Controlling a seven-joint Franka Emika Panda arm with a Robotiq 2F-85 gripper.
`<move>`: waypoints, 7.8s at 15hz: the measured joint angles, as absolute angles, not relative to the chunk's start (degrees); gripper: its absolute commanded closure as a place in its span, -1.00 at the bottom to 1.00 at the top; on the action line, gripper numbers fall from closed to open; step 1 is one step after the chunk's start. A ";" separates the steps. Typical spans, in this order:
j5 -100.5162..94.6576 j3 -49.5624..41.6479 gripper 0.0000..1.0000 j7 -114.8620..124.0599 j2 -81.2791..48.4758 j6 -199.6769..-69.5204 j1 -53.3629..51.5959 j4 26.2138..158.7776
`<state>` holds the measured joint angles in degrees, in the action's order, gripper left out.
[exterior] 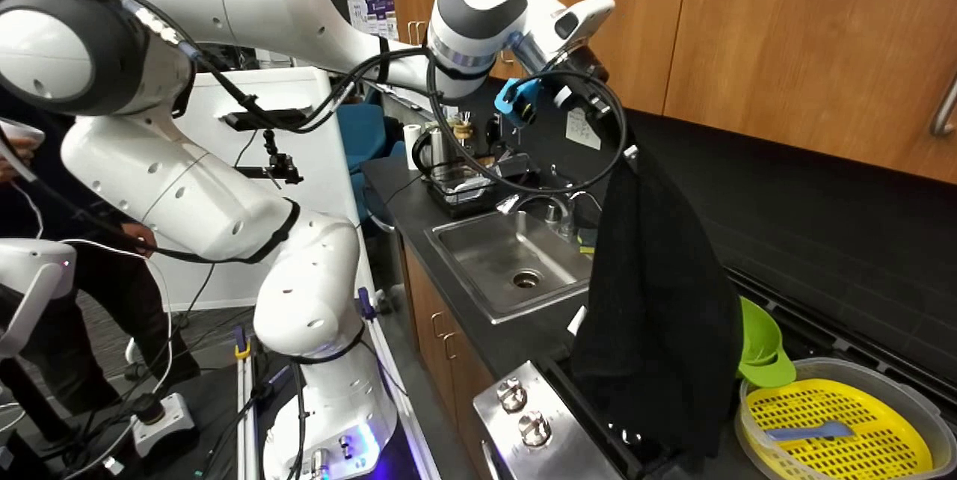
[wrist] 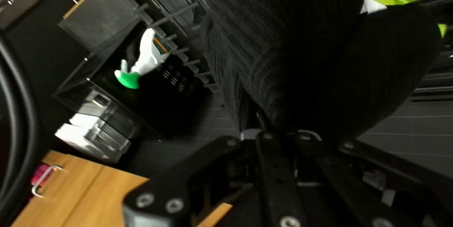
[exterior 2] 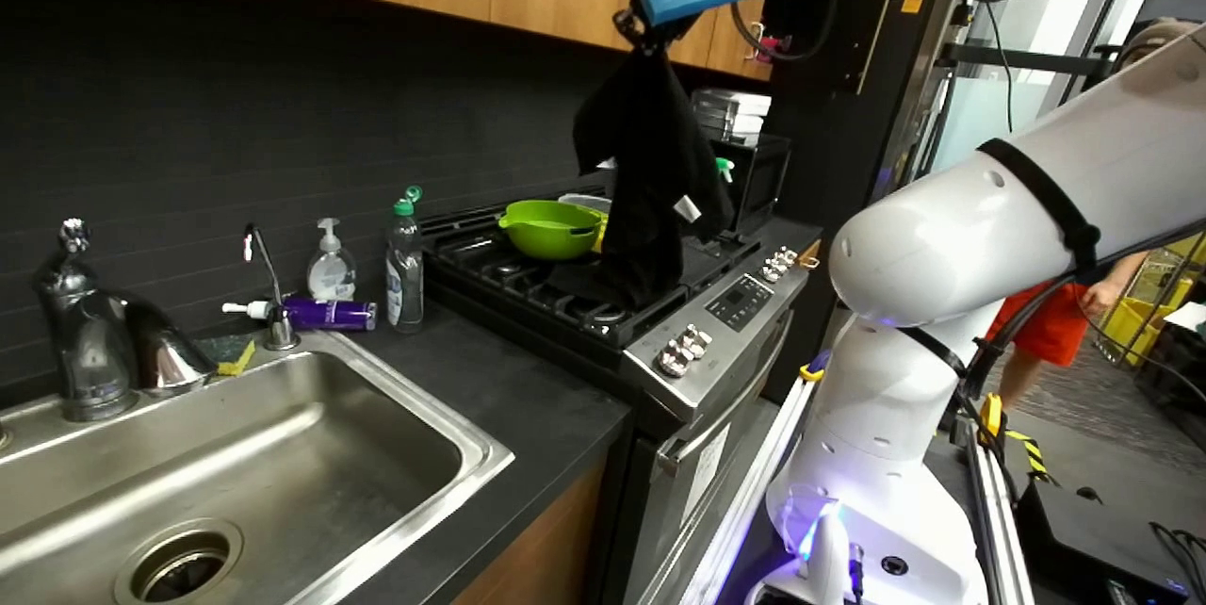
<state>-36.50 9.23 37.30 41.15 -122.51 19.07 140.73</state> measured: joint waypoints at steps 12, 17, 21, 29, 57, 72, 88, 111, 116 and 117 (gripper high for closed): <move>-38.44 6.11 0.97 38.72 35.98 -122.24 15.88 139.69; -39.91 -0.50 0.97 38.62 35.98 -121.80 20.02 138.63; -39.91 -2.27 0.97 38.71 35.97 -121.39 21.20 138.35; -39.91 -4.17 0.68 38.75 35.87 -120.92 22.07 137.82; -39.52 -5.05 -0.75 39.12 33.18 -119.68 22.04 138.50; -49.97 -6.57 -1.00 50.15 25.18 -109.86 22.27 135.78; -34.25 -18.82 -1.00 26.68 16.61 -108.44 21.15 133.32; -17.58 -19.95 -1.00 15.09 9.26 -114.04 21.62 131.12; -16.19 -19.99 -1.00 14.14 9.02 -114.13 21.59 131.19; -15.65 -20.02 -1.00 13.83 8.95 -114.29 21.59 131.21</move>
